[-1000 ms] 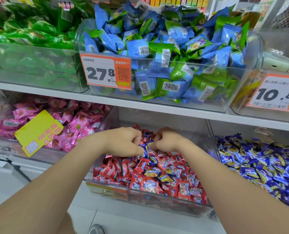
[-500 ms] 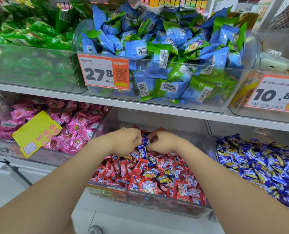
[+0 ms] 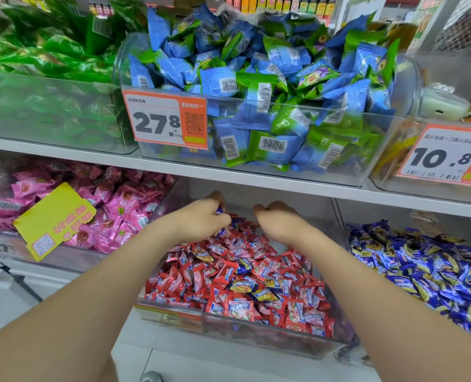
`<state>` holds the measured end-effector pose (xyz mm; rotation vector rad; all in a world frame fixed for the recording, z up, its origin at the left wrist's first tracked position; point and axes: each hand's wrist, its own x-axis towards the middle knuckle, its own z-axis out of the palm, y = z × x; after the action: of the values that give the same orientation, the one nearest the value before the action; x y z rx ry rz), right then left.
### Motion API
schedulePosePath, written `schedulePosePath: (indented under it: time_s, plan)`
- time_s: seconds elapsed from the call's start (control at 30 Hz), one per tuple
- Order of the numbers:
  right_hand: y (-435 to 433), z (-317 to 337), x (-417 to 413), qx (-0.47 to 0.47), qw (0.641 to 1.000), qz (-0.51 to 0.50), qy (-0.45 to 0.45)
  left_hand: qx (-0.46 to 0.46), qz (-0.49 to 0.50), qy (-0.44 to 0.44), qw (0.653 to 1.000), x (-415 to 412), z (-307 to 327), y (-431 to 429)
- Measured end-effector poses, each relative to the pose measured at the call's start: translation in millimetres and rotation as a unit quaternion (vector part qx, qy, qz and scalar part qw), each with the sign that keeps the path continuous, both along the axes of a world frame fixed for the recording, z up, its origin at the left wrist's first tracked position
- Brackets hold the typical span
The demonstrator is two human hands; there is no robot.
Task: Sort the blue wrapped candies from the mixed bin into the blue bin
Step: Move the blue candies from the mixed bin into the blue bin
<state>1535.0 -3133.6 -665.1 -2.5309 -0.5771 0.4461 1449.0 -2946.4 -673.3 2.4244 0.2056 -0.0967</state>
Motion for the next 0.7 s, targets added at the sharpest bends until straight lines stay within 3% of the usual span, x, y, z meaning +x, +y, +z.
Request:
schedulePosePath:
  time_s: [0.17,0.27,0.43,0.57,0.7]
  plan:
    - [-16.9,-8.5,3.7,0.021,0.998,-0.004,0.063,0.026,0.065,-0.029,0.997,19.5,-1.9,-13.7]
    - [-28.6,-6.3,3.2,0.021,0.997,0.012,0.072,0.02,0.1,0.011,0.995,32.6,-7.1,-22.2]
    - [-36.3,3.5,-3.6,-0.039,0.998,0.048,0.011,0.216,0.046,0.008,0.975,51.1,-33.4,-17.0]
    - [-38.1,5.1,-17.1,-0.028,0.991,0.125,0.045,0.246,0.01,0.025,0.969,55.4,-40.4,-17.5]
    - [-33.3,-5.6,-35.1,-0.045,0.974,0.223,0.017,0.251,0.005,0.024,0.968,58.2,-43.5,-16.8]
